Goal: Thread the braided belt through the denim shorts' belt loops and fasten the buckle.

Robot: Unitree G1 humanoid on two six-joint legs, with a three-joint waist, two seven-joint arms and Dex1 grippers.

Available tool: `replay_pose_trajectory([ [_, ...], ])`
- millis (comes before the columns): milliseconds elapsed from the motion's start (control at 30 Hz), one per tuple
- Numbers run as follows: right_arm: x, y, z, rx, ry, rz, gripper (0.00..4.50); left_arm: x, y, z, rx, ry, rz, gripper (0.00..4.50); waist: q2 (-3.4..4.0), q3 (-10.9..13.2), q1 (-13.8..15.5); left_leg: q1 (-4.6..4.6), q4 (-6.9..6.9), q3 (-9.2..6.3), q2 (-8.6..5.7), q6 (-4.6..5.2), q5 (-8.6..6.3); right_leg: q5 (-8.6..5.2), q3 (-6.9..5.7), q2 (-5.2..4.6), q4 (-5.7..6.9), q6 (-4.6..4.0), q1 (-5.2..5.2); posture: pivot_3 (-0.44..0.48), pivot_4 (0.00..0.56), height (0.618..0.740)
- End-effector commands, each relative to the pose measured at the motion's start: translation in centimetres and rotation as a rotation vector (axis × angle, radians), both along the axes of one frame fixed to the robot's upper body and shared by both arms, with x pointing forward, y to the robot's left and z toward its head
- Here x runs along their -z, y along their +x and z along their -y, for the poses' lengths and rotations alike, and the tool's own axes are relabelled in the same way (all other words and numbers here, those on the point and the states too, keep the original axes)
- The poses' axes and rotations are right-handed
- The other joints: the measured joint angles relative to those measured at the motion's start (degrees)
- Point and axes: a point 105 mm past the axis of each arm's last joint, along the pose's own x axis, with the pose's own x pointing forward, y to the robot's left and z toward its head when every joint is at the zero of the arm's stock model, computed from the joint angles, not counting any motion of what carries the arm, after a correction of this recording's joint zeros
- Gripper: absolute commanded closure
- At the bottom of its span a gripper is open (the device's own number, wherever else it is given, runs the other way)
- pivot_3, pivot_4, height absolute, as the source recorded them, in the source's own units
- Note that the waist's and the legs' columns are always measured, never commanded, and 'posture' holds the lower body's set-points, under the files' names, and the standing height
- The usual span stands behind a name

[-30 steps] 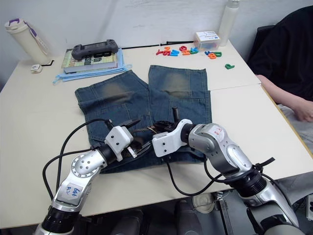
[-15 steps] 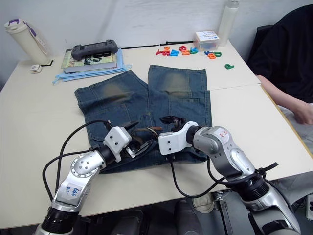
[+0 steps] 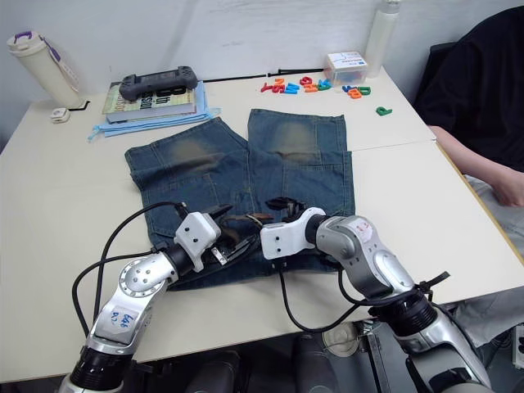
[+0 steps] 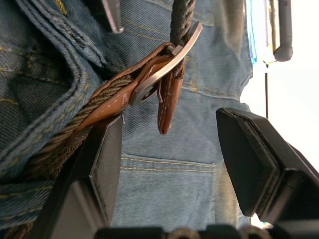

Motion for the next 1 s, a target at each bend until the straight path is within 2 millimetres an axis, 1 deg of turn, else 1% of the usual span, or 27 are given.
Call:
replay_pose_trajectory([
  [33,-1.0,-0.1,-0.4,-0.019,0.014,0.044,2.59,-1.1,-0.6,0.5,0.027,-0.013,0.042,0.0,0.0,0.0,0.0,0.0,0.0,0.0,0.0,0.0,0.0,0.0,0.0,0.0,0.0,0.0,0.0,0.0,0.15,0.714],
  [67,-1.2,0.0,-0.4,-0.018,0.02,0.048,2.88,-1.0,-0.6,0.5,0.029,-0.012,0.043,0.0,0.0,0.0,0.0,0.0,0.0,0.0,0.0,0.0,0.0,0.0,0.0,0.0,0.0,0.0,0.0,0.0,0.15,0.714],
  [100,-1.3,0.0,-0.5,-0.017,0.024,0.05,3.43,-1.0,-0.7,0.5,0.03,-0.012,0.043,0.0,0.0,0.0,0.0,0.0,0.0,0.0,0.0,0.0,0.0,0.0,0.0,0.0,0.0,0.0,0.0,0.0,0.15,0.714],
  [167,-1.5,0.0,-0.6,-0.017,0.03,0.055,4.36,-1.0,-0.8,0.6,0.038,-0.011,0.045,0.0,0.0,0.0,0.0,0.0,0.0,0.0,0.0,0.0,0.0,0.0,0.0,0.0,0.0,0.0,0.0,0.0,0.15,0.714],
  [200,-1.6,0.0,-0.6,-0.018,0.031,0.057,4.43,-1.0,-0.8,0.6,0.043,-0.009,0.046,0.0,0.0,0.0,0.0,0.0,0.0,0.0,0.0,0.0,0.0,0.0,0.0,0.0,0.0,0.0,0.0,0.0,0.15,0.714],
  [367,-3.0,0.0,-0.6,-0.015,0.052,0.098,4.43,-1.9,-1.6,0.0,0.091,-0.028,0.046,0.0,0.0,0.0,-0.1,0.0,0.0,0.0,0.01,0.0,0.0,0.0,0.0,0.0,0.0,0.0,0.0,0.0,0.15,0.714],
  [500,-4.9,0.1,-0.2,-0.001,0.076,0.165,4.43,-3.4,-2.9,-0.9,0.147,-0.108,-0.001,0.0,0.0,0.0,-0.1,0.0,0.0,0.0,0.04,0.0,0.0,0.0,0.0,0.01,0.02,0.0,-0.01,0.0,0.15,0.714],
  [567,-5.8,-0.1,-0.2,-0.014,0.074,0.213,4.43,-3.9,-3.5,-1.2,0.174,-0.144,-0.044,0.0,0.0,0.0,-0.1,0.0,0.0,-0.01,0.03,-0.01,0.0,0.0,0.0,0.01,0.03,0.0,-0.01,0.0,0.15,0.714],
  [733,-7.2,-1.0,-0.1,-0.044,0.072,0.288,4.43,-5.5,-4.3,-1.9,0.222,-0.226,-0.117,0.0,0.0,0.0,-0.1,-0.01,0.0,-0.01,0.03,0.0,0.0,0.0,0.0,0.01,0.0,0.0,0.0,0.0,0.15,0.714],
  [833,-7.7,-1.4,-0.1,-0.058,0.061,0.323,4.43,-6.7,-4.3,-1.9,0.249,-0.27,-0.137,0.0,0.0,0.0,-0.1,-0.01,0.0,-0.01,0.03,0.0,0.0,0.0,0.0,0.01,0.01,0.0,0.0,0.0,0.15,0.714],
  [933,-8.0,-1.7,-0.2,-0.081,0.045,0.347,4.43,-7.9,-2.9,-2.0,0.214,-0.326,-0.127,0.0,0.0,0.0,-0.1,-0.01,0.02,-0.01,0.02,-0.01,0.0,0.0,0.0,0.01,0.03,0.0,0.0,0.0,0.15,0.714],
  [1000,-8.2,-2.1,-0.3,-0.102,0.046,0.366,4.43,-8.3,-2.1,-2.1,0.192,-0.343,-0.117,0.0,0.0,0.0,-0.1,-0.01,0.03,-0.01,0.01,-0.01,0.0,0.0,0.0,0.01,0.02,0.0,0.0,0.0,0.15,0.714],
])
